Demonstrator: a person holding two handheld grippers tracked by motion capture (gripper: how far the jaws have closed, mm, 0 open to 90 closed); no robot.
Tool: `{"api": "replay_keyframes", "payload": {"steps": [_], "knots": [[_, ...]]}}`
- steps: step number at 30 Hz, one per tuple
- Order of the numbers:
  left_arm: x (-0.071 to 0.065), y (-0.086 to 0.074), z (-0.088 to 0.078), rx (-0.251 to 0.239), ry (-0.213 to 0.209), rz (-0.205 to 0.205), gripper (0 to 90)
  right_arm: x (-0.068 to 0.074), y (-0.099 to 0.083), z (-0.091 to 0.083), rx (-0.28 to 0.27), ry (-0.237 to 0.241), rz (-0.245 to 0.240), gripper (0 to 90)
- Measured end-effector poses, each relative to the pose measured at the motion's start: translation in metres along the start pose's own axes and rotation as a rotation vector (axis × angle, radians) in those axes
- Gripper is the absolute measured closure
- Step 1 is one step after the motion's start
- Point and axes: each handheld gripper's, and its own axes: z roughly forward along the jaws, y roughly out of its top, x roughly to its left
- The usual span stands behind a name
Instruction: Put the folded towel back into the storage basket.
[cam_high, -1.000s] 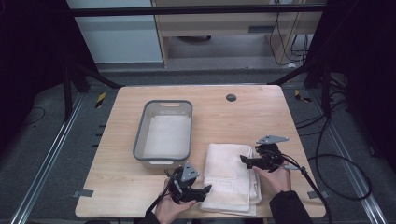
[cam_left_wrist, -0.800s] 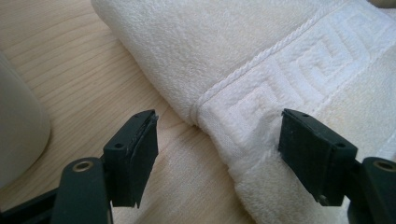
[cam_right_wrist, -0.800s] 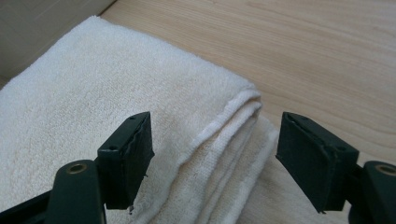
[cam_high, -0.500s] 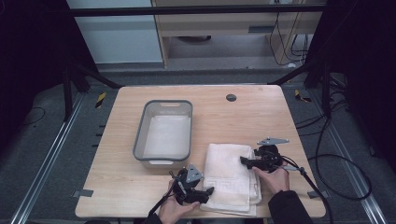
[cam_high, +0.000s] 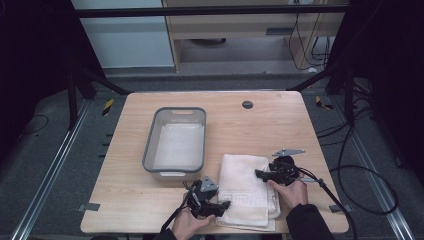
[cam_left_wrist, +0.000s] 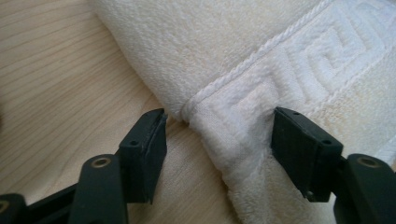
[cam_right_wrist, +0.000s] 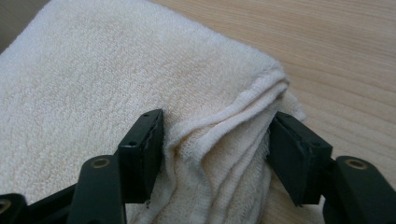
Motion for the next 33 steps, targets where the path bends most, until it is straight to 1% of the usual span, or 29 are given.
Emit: {"api": "replay_keyframes", "payload": {"steps": [3, 7, 11, 12, 14, 15, 19, 22, 24, 25, 26, 27, 28, 29, 33], "knots": [[-0.001, 0.001, 0.001, 0.005, -0.02, 0.004, 42.2, -0.001, 0.001, 0.0, 0.009, 0.018, 0.011, 43.2], [-0.001, 0.002, 0.001, 0.012, -0.053, -0.006, 50.5, -0.001, 0.001, 0.001, 0.016, 0.042, 0.024, 50.5], [-0.001, 0.003, 0.001, 0.02, -0.087, -0.037, 60.6, 0.001, 0.002, -0.001, 0.019, 0.061, 0.044, 59.6], [-0.001, 0.003, 0.001, 0.02, -0.087, -0.037, 62.6, 0.001, 0.002, -0.001, 0.019, 0.061, 0.044, 59.6], [-0.002, 0.003, 0.001, 0.021, -0.088, -0.04, 66.4, 0.001, 0.002, -0.002, 0.016, 0.065, 0.051, 64.7], [-0.002, 0.003, 0.0, 0.016, -0.085, -0.03, 68.3, 0.001, 0.003, -0.003, 0.014, 0.066, 0.058, 65.9], [-0.002, 0.004, -0.002, 0.009, -0.092, -0.038, 75.0, 0.001, 0.004, -0.006, 0.006, 0.074, 0.066, 68.7], [-0.002, 0.003, -0.003, -0.003, -0.092, -0.037, 76.8, 0.002, 0.005, -0.011, -0.009, 0.081, 0.072, 70.4], [-0.003, 0.003, -0.005, -0.021, -0.091, -0.034, 77.2, 0.002, 0.006, -0.013, -0.011, 0.081, 0.067, 70.6], [-0.004, 0.003, -0.006, -0.027, -0.093, -0.036, 77.4, 0.004, 0.007, -0.016, -0.015, 0.074, 0.057, 70.8], [-0.004, 0.004, -0.01, -0.038, -0.1, -0.033, 77.6, 0.008, 0.01, -0.02, -0.03, 0.073, 0.043, 71.0], [-0.004, 0.004, -0.01, -0.038, -0.1, -0.033, 77.6, 0.008, 0.01, -0.02, -0.03, 0.073, 0.043, 71.0], [-0.004, 0.004, -0.012, -0.046, -0.103, -0.03, 77.7, 0.011, 0.012, -0.025, -0.043, 0.068, 0.029, 71.2], [-0.004, 0.005, -0.014, -0.055, -0.102, -0.028, 77.7, 0.011, 0.012, -0.025, -0.043, 0.068, 0.029, 71.2], [-0.006, 0.008, -0.024, -0.089, -0.104, -0.014, 77.7, 0.015, 0.016, -0.034, -0.073, 0.079, 0.024, 71.3]]}}
